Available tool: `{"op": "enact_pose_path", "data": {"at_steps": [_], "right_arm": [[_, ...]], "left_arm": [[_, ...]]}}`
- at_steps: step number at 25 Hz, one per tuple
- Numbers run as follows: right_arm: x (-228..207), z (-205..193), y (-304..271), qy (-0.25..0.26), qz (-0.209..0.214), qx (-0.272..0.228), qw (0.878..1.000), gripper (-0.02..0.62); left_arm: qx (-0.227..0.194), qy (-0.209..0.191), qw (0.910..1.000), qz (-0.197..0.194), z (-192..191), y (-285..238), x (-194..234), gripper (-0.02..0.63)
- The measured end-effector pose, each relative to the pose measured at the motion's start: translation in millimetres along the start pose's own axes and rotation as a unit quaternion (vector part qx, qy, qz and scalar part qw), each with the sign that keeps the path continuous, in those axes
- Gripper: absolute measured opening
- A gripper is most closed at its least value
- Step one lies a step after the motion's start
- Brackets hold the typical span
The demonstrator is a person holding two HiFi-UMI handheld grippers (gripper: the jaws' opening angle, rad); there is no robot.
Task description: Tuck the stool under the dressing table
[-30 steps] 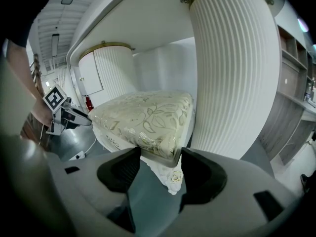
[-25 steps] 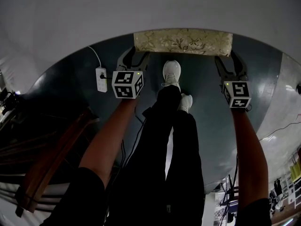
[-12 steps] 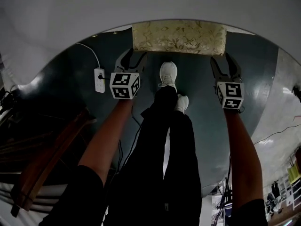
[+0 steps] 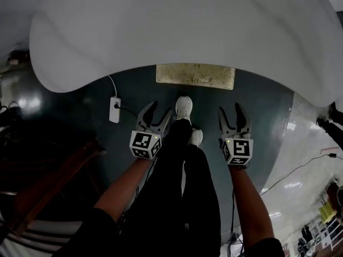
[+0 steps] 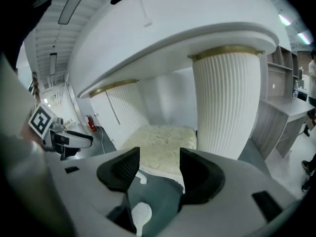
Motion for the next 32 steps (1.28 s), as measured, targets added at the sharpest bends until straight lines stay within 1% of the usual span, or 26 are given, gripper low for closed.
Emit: {"op": "enact_pose_path", "data": {"at_steps": [3,6,10,13,16,18,21,24,26,29,32], "right_arm": [[17.4,47.7,38.5,-0.009,0.004,-0.016,1.000,0.253],[34.4,103.4,81.8,-0.017,0.006,-0.028,0.999,0.253],[52.4,176.9,120.0,0.000,0.014,-0.058,0.998,0.253],[58.0,235.7,139.8,-0.015,-0.001,-0.072,0.997,0.253],[63.2,292.4,160.4,-0.044,-0.018,-0.093,0.995,0.253],[67.7,324.0,173.3,-0.056,-0.022,-0.110,0.992,0.253],[70.1,368.3,192.7,-0.056,-0.016,-0.130,0.990,0.253],[74.7,409.0,206.8,-0.041,-0.009,-0.159,0.986,0.253],[78.1,432.4,214.9,-0.030,-0.010,-0.179,0.983,0.253],[80.6,460.0,233.4,-0.026,-0.017,-0.201,0.979,0.253],[75.3,482.7,241.1,-0.018,-0.013,-0.217,0.976,0.253]], "left_arm": [[-0.030,-0.004,0.9995,-0.009,50.1,20.2,-35.1,0.236],[-0.060,-0.002,0.9978,-0.027,108.6,45.0,-64.3,0.236],[-0.106,-0.013,0.9935,-0.039,191.6,77.4,-91.1,0.236],[-0.143,-0.005,0.9886,-0.047,246.8,101.4,-106.4,0.236],[-0.160,-0.018,0.9855,-0.055,294.0,126.5,-117.9,0.236],[-0.166,-0.022,0.9844,-0.054,320.3,145.2,-122.2,0.236],[-0.184,-0.017,0.9823,-0.034,365.8,174.3,-130.0,0.236],[-0.219,-0.018,0.9747,-0.038,411.6,195.3,-136.3,0.236],[-0.229,-0.039,0.9717,-0.043,433.5,205.9,-143.4,0.236],[-0.211,-0.069,0.9731,-0.059,446.3,216.5,-163.2,0.235],[-0.215,-0.087,0.9706,-0.066,460.2,218.6,-182.1,0.235]]}}
Point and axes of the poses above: the fingertips, and each gripper's own axes: y backward along the fingers, x to its left, z out of its top, the point moved 3 cm from there along y, backward along the fingers, and after that the axes turned 12 degrees about -z, right-handed, at the moved point
